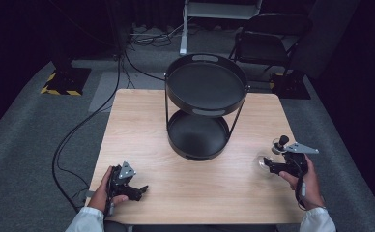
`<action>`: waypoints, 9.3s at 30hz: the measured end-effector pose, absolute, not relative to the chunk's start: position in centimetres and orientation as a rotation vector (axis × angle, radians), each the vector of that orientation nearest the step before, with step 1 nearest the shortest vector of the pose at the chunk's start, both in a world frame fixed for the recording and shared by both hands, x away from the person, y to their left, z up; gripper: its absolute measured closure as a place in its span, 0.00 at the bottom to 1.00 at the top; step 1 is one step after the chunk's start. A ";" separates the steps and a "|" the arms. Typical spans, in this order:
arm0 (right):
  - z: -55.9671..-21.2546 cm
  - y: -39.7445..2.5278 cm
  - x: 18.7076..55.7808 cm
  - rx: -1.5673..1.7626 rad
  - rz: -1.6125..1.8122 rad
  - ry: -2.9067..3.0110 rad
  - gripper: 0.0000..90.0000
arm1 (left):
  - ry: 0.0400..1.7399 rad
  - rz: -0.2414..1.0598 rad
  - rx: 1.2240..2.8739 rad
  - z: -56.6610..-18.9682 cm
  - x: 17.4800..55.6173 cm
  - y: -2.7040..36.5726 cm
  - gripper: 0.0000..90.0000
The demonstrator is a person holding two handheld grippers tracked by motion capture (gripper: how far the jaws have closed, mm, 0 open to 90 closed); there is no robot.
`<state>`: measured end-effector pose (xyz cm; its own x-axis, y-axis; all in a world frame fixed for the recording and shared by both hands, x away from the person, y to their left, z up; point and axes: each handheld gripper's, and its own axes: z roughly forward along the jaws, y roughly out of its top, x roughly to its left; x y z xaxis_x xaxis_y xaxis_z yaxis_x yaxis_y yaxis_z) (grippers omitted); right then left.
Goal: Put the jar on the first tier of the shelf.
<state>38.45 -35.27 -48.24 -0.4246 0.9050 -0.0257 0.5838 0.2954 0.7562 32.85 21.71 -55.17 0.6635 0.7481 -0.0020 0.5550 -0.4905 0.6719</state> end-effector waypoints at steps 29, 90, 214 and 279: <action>-47.6 -34.3 38.5 1.290 1.072 1.971 0.57 | 1.002 0.384 2.226 -55.2 32.9 21.7 0.00; -43.4 -17.7 43.8 1.038 1.217 2.142 0.57 | 1.000 0.384 2.226 -55.2 32.8 21.7 0.00; -47.0 -15.2 45.4 0.895 0.918 2.298 0.04 | 0.989 0.379 2.230 -55.2 32.8 21.7 0.00; -49.6 -27.0 36.0 0.778 0.702 2.357 0.04 | 0.991 0.379 2.230 -55.2 32.8 21.7 0.00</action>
